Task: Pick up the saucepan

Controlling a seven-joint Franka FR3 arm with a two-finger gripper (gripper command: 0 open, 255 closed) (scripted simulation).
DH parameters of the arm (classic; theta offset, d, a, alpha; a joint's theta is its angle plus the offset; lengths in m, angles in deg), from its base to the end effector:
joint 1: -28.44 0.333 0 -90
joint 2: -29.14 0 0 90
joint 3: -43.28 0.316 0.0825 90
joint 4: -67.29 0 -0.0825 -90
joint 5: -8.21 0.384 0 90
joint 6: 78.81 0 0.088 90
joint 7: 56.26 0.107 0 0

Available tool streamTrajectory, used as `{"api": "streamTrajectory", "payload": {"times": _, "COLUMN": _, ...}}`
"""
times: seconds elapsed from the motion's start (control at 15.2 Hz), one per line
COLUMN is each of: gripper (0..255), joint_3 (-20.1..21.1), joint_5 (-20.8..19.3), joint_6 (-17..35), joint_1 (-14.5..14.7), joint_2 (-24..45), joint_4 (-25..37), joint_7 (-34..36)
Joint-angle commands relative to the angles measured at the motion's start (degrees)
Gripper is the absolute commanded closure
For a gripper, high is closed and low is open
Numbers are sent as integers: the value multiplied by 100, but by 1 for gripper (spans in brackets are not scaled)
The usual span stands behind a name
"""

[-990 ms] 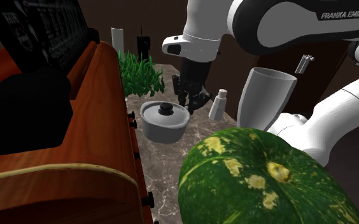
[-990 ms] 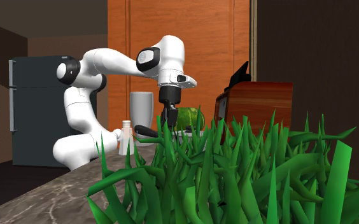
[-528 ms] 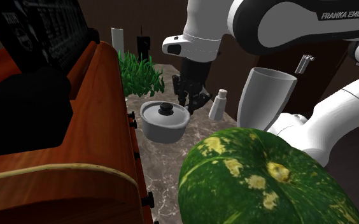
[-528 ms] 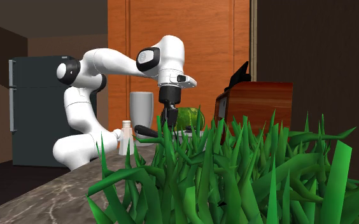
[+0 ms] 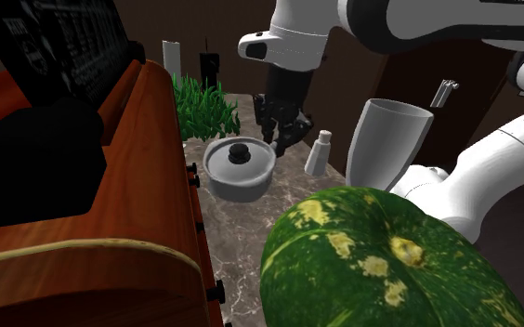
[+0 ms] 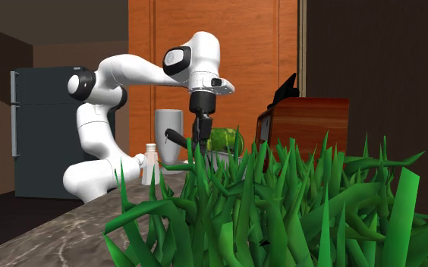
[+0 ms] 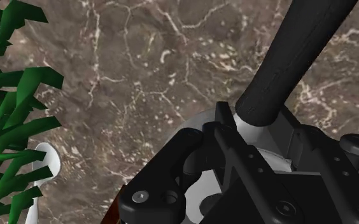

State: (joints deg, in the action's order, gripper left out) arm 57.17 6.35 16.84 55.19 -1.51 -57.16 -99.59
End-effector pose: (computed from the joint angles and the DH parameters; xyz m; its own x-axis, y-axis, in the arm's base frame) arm 0.2886 0.2688 0.5931 0.1388 0.9860 -0.0923 0.9840 -0.1268 0.1252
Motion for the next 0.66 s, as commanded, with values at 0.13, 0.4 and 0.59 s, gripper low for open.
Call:
{"api": "streamTrajectory", "payload": {"times": 0.13, "gripper": 255, "joint_3": -17, "joint_5": -20, "joint_6": -308, "joint_1": -20, "joint_2": 60, "joint_4": 373, "joint_7": -36}}
{"api": "streamTrajectory", "payload": {"times": 0.4, "gripper": 255, "joint_3": -22, "joint_5": -39, "joint_6": -603, "joint_1": -38, "joint_2": 138, "joint_4": 747, "joint_7": -61}}
{"api": "streamTrajectory", "payload": {"times": 0.59, "gripper": 255, "joint_3": -23, "joint_5": -44, "joint_6": -688, "joint_1": -44, "joint_2": 164, "joint_4": 858, "joint_7": -68}}
